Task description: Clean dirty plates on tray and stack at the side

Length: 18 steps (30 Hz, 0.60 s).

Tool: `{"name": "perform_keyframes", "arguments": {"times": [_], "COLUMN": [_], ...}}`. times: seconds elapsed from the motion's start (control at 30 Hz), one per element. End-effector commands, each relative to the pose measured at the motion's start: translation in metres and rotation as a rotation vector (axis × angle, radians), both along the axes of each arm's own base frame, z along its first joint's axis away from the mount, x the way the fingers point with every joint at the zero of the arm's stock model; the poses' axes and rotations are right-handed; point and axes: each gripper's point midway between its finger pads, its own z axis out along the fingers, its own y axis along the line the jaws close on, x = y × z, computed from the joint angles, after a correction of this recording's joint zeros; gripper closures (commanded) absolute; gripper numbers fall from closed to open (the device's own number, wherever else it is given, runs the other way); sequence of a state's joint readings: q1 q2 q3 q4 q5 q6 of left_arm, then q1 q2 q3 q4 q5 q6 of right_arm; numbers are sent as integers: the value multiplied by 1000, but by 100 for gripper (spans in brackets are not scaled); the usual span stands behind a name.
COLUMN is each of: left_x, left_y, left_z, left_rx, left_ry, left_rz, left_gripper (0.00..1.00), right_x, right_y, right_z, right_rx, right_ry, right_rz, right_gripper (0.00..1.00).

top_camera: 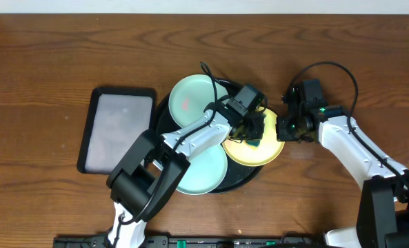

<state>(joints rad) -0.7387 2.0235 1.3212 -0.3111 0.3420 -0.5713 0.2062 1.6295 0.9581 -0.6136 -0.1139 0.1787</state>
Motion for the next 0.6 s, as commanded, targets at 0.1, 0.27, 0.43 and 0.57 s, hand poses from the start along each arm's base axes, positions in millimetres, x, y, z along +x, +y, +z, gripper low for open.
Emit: {"name": "perform_keyframes", "arguments": {"times": [0.1,0.27,0.43,0.57], "left_x": [2,2,1,0], "left_y": [6,30,53,57], "left_z": [55,64,39,17], "left_rx": [-11,86,222,262], "left_ry": [-120,-153,-134,-104], "left_rz": [1,50,81,84], "left_gripper": [92,92,92,92], "right_x": [-5,-5,-5,-5], "right_y": [10,10,10,10], "right_z": [-4,-4,-4,-4], "right_rx": [21,21,21,21], "right_ry": [19,19,19,19], "right_rz": [25,25,25,25], "right_gripper": [99,99,99,99]}}
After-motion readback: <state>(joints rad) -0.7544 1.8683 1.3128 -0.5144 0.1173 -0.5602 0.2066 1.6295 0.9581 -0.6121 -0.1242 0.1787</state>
